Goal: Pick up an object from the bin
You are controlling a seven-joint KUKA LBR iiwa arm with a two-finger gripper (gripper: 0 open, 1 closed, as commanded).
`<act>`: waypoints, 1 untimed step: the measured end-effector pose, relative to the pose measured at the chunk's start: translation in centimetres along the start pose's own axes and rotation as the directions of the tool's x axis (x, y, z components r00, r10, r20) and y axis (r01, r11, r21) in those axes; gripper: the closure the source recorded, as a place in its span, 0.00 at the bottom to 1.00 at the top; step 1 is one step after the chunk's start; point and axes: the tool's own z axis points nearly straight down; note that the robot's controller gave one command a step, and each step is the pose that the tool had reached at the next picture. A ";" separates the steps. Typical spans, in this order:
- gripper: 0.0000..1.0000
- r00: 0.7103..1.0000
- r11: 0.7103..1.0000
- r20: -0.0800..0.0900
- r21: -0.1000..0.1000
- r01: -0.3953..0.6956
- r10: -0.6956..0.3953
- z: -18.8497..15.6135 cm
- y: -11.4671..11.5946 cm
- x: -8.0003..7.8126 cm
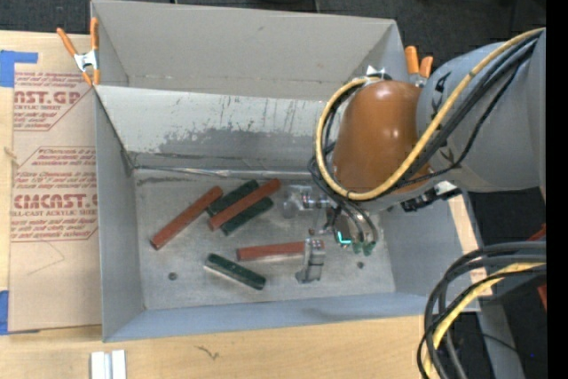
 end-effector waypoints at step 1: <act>0.00 1.000 1.000 0.007 0.000 0.000 0.001 -0.3 0.0 -0.2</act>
Offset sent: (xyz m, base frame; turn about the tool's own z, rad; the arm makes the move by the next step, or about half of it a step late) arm -0.0080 0.0231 -0.0728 0.1492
